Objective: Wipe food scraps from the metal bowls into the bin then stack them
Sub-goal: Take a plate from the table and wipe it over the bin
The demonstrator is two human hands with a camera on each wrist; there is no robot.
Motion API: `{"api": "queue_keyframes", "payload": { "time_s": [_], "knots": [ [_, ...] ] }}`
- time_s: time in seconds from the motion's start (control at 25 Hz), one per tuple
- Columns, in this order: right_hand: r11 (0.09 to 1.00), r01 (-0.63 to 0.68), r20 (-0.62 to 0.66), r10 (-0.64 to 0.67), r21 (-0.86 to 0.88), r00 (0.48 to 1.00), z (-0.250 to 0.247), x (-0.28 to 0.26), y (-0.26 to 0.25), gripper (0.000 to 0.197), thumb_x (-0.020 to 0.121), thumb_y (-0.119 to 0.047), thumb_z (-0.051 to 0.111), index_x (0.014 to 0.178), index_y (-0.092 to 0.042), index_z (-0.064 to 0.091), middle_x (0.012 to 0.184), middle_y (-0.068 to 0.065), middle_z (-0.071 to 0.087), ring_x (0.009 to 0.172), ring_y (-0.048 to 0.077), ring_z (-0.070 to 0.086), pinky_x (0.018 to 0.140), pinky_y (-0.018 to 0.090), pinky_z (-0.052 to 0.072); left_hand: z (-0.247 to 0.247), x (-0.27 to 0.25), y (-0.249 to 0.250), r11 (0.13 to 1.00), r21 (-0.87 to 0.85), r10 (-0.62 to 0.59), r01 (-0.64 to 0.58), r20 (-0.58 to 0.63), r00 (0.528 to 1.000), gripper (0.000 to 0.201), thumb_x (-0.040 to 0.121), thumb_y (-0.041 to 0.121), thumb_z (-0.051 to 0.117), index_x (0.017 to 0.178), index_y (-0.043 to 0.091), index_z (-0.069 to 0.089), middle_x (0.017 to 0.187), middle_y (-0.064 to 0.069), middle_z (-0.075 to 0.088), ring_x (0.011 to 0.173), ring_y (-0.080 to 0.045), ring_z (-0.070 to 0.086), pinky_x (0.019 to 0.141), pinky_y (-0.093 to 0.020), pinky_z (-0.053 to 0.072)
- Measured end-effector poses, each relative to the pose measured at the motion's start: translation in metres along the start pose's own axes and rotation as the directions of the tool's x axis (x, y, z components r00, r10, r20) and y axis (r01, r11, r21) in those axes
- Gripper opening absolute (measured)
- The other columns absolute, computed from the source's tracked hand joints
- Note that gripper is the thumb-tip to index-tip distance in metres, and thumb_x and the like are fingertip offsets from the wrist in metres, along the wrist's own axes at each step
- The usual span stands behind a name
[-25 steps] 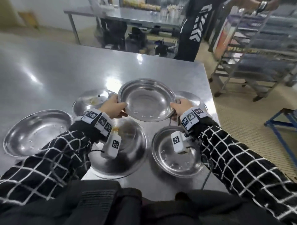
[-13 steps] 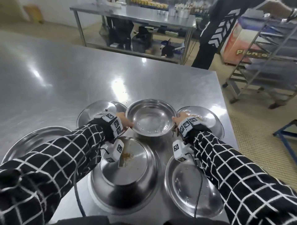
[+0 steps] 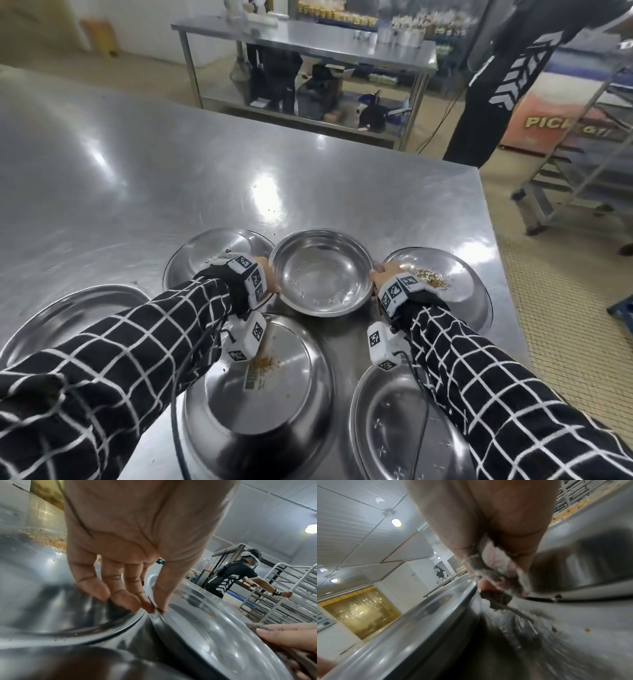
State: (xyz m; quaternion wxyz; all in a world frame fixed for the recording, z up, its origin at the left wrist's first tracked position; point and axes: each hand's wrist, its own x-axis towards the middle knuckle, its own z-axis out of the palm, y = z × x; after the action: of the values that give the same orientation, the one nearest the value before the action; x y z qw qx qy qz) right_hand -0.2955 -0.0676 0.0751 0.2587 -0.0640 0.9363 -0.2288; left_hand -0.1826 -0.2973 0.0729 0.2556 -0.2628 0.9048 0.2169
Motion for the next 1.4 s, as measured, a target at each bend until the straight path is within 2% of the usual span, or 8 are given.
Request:
{"api": "queue_keyframes", "payload": {
  "time_s": [0.16,0.32,0.48,0.72,0.88,0.96,1.08,1.4],
  "knots": [
    [0.993,0.105,-0.119,-0.099,0.051,0.988,-0.001,0.009,0.002,0.028,0.099,-0.016,0.042,0.122,-0.007,0.055,0.123,0.010,0.058,0.103,0.027,0.058,0.086,0.031,0.047,0.004,-0.005,-0.003,0.998,-0.056,-0.044,0.041,-0.061,0.997,0.036,0.083,0.023,0.069,0.113,0.004,0.065,0.107,-0.011,0.069,0.098,-0.025,0.067,0.087,-0.034,0.054],
    [0.937,0.339,-0.289,-0.304,0.081,0.908,-0.001,-0.002,-0.019,0.025,0.099,-0.019,0.043,0.118,-0.009,0.058,0.117,0.008,0.061,0.100,0.022,0.059,0.084,0.028,0.046,-0.004,-0.025,-0.015,0.989,-0.135,-0.079,0.057,-0.160,0.984,0.047,0.086,0.031,0.068,0.124,0.007,0.054,0.111,-0.007,0.064,0.096,-0.021,0.061,0.090,-0.032,0.049],
    [0.839,0.505,-0.211,-0.466,0.202,0.859,0.014,-0.016,-0.066,0.031,0.100,-0.022,0.041,0.126,-0.017,0.058,0.119,0.002,0.063,0.100,0.015,0.058,0.090,0.028,0.045,-0.017,-0.043,-0.051,0.978,-0.204,-0.109,0.053,-0.276,0.955,0.056,0.086,0.031,0.068,0.134,0.011,0.047,0.119,-0.009,0.060,0.098,-0.022,0.059,0.086,-0.026,0.045],
    [0.788,0.612,0.024,-0.612,-0.064,0.791,0.062,-0.018,-0.155,0.031,0.101,-0.023,0.039,0.127,-0.017,0.056,0.114,0.008,0.063,0.097,0.024,0.062,0.090,0.039,0.051,-0.046,-0.046,-0.119,0.969,-0.226,-0.161,0.097,-0.285,0.945,0.062,0.083,0.038,0.070,0.135,0.012,0.047,0.129,-0.009,0.058,0.116,-0.025,0.054,0.088,-0.026,0.040],
    [0.673,0.569,0.289,-0.491,-0.473,0.822,0.094,-0.005,-0.200,0.033,0.100,-0.024,0.039,0.124,-0.009,0.056,0.113,0.010,0.062,0.098,0.026,0.060,0.090,0.035,0.048,-0.054,-0.027,-0.153,0.983,-0.134,-0.149,0.125,-0.187,0.971,0.060,0.087,0.042,0.064,0.134,0.009,0.047,0.132,-0.010,0.056,0.113,-0.023,0.055,0.085,-0.020,0.042],
    [0.540,0.549,0.335,-0.447,-0.638,0.829,0.107,0.001,-0.212,0.034,0.097,-0.022,0.045,0.128,-0.012,0.051,0.114,0.010,0.061,0.097,0.030,0.060,0.090,0.041,0.050,-0.055,-0.013,-0.168,0.988,-0.096,-0.131,0.120,-0.122,0.984,0.057,0.087,0.042,0.064,0.128,0.005,0.052,0.128,-0.010,0.059,0.099,-0.020,0.054,0.064,-0.009,0.039],
    [0.404,0.568,0.395,-0.437,-0.717,0.808,0.114,0.012,-0.228,0.037,0.097,-0.020,0.045,0.132,-0.011,0.046,0.127,0.010,0.051,0.115,0.032,0.052,0.095,0.040,0.045,-0.050,0.009,-0.189,0.990,-0.072,-0.127,0.125,-0.035,0.991,0.056,0.083,0.045,0.069,0.121,0.005,0.060,0.109,-0.006,0.065,0.090,-0.018,0.057,0.063,-0.019,0.039],
    [0.495,0.502,0.412,-0.286,-0.710,0.865,0.126,0.039,-0.254,0.044,0.101,-0.026,0.041,0.140,-0.006,0.035,0.131,0.003,0.049,0.111,0.025,0.054,0.090,0.032,0.042,-0.060,0.043,-0.217,0.988,-0.077,-0.138,0.130,-0.098,0.986,0.058,0.086,0.051,0.061,0.116,0.001,0.060,0.117,-0.012,0.064,0.107,-0.025,0.060,0.084,-0.029,0.045]
  ]
}}
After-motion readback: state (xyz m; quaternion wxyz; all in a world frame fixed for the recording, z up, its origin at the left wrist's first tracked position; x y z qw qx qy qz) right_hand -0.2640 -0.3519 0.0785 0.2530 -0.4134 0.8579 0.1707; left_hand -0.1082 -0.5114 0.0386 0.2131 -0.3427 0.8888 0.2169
